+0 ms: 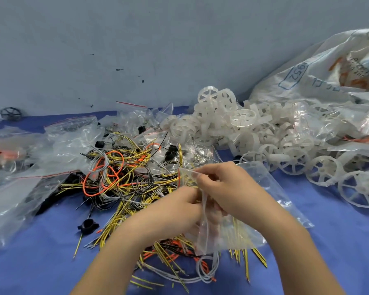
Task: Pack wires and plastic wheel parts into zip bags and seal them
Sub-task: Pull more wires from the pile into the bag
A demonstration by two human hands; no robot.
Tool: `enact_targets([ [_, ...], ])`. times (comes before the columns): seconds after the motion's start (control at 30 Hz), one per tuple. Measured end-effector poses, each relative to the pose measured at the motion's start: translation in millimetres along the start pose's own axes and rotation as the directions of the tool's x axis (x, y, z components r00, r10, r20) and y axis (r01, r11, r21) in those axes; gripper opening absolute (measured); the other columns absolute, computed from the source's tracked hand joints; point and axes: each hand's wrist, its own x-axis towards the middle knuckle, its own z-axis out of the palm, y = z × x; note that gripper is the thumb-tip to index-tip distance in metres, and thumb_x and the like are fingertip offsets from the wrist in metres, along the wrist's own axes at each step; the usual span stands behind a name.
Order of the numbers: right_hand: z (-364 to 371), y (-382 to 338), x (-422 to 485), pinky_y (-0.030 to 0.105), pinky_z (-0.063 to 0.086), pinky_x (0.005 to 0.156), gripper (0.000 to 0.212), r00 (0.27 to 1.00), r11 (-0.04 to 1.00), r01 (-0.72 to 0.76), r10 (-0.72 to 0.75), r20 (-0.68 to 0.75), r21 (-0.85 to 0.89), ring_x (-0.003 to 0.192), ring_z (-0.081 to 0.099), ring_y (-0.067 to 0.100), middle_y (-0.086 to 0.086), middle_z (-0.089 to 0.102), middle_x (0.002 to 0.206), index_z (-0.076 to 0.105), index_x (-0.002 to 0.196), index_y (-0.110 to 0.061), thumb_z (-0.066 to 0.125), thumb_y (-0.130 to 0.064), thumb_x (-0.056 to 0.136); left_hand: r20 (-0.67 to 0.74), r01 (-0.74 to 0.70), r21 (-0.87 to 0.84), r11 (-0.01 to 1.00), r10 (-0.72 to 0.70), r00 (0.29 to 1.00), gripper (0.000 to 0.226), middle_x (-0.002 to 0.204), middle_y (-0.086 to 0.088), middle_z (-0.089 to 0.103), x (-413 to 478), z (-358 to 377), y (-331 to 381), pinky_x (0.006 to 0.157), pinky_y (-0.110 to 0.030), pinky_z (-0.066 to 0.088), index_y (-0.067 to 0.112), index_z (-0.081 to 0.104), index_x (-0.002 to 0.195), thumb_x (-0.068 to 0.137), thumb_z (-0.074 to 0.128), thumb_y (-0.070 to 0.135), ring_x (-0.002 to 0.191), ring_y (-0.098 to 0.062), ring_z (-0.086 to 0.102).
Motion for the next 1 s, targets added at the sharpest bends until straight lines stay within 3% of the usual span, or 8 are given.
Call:
enact_targets([
  [0.07, 2, 1, 0, 0.016, 0.038, 0.041, 0.021, 1.0, 1.0, -0.005, 0.005, 0.016, 0.001, 0.039, 0.051, 0.003, -0.015, 0.056, 0.047, 0.071, 0.105, -0.028, 0.05, -0.029, 0.1, -0.002, -0.031, -0.108, 0.994, 0.031, 1.0, 0.023, 0.091, -0.013, 0.073, -10, -12, -4, 0.065, -0.036, 0.059, 0.011, 0.067, 0.097, 0.102, 0.047, 0.019, 0.081, -0.031, 0.072],
  [0.13, 5, 2, 0, 0.023, 0.043, 0.043, 0.021, 1.0, 1.0, 0.001, 0.0, 0.021, -0.03, 0.042, 0.051, 0.005, -0.011, 0.057, 0.053, 0.07, 0.102, -0.029, 0.05, -0.032, 0.1, -0.131, -0.04, -0.13, 0.991, 0.023, 0.991, 0.021, 0.088, -0.009, 0.073, -27, -34, -10, 0.055, -0.027, 0.056, 0.016, 0.068, 0.102, 0.1, 0.05, 0.027, 0.068, -0.025, 0.071],
  [0.27, 13, 2, 3, 0.031, 0.048, 0.052, 0.024, 0.999, 0.997, 0.015, -0.011, 0.043, -0.081, 0.047, 0.051, 0.004, -0.008, 0.057, 0.059, 0.066, 0.117, -0.031, 0.051, -0.035, 0.099, -0.471, 0.171, 0.124, 0.977, -0.094, 0.877, 0.031, 0.063, -0.003, 0.068, -48, -66, -42, 0.042, -0.028, 0.049, 0.015, 0.068, 0.081, 0.099, 0.049, 0.032, 0.046, -0.019, 0.062],
  [0.33, 18, 1, 3, 0.022, 0.044, 0.051, 0.028, 0.998, 0.991, 0.037, -0.03, 0.056, -0.13, 0.051, 0.053, 0.001, -0.008, 0.058, 0.062, 0.063, 0.122, -0.033, 0.051, -0.041, 0.098, -0.556, 0.322, 0.298, 0.899, -0.111, 0.824, 0.042, 0.056, -0.003, 0.067, -52, -69, -55, 0.047, -0.029, 0.051, 0.014, 0.067, 0.073, 0.098, 0.047, 0.04, 0.041, -0.018, 0.061],
  [0.47, 27, -5, 2, 0.017, 0.037, 0.053, 0.038, 0.995, 0.984, 0.079, -0.067, 0.079, -0.162, 0.058, 0.055, -0.003, -0.013, 0.056, 0.067, 0.057, 0.128, -0.037, 0.048, -0.054, 0.096, -0.582, 0.341, 0.432, 0.835, -0.031, 0.813, 0.056, 0.044, 0.002, 0.051, -48, -57, -63, 0.052, -0.034, 0.044, 0.013, 0.055, 0.06, 0.093, 0.044, 0.056, 0.048, -0.02, 0.057],
  [0.6, 33, -10, 3, 0.02, 0.038, 0.058, 0.037, 0.992, 0.977, 0.104, -0.09, 0.085, -0.186, 0.064, 0.053, -0.002, -0.012, 0.058, 0.071, 0.057, 0.129, -0.037, 0.048, -0.052, 0.097, -0.64, 0.396, 0.446, 0.803, -0.024, 0.768, 0.054, 0.059, 0.003, 0.063, -41, -39, -60, 0.06, -0.029, 0.049, 0.021, 0.064, 0.067, 0.084, 0.046, 0.069, 0.064, -0.012, 0.061],
  [0.83, 42, -12, 9, 0.024, 0.045, 0.065, 0.03, 0.99, 0.968, 0.134, -0.121, 0.071, -0.214, 0.067, 0.055, 0.002, -0.007, 0.062, 0.071, 0.061, 0.125, -0.036, 0.046, -0.042, 0.1, -0.66, 0.383, 0.406, 0.83, -0.024, 0.751, 0.017, 0.076, 0.01, 0.061, -38, -36, -61, 0.067, -0.033, 0.051, 0.031, 0.053, 0.078, 0.084, 0.049, 0.047, 0.075, -0.011, 0.059],
  [1.0, 48, -10, 14, 0.028, 0.049, 0.072, 0.029, 0.984, 0.961, 0.179, -0.18, 0.013, -0.212, 0.068, 0.057, 0.003, -0.004, 0.067, 0.078, 0.059, 0.126, -0.037, 0.046, -0.04, 0.1, -0.727, 0.234, 0.328, 0.915, 0.086, 0.681, 0.01, 0.067, 0.014, 0.062, -50, -59, -52, 0.058, -0.023, 0.044, 0.032, 0.057, 0.079, 0.087, 0.056, 0.037, 0.064, 0.001, 0.057],
])
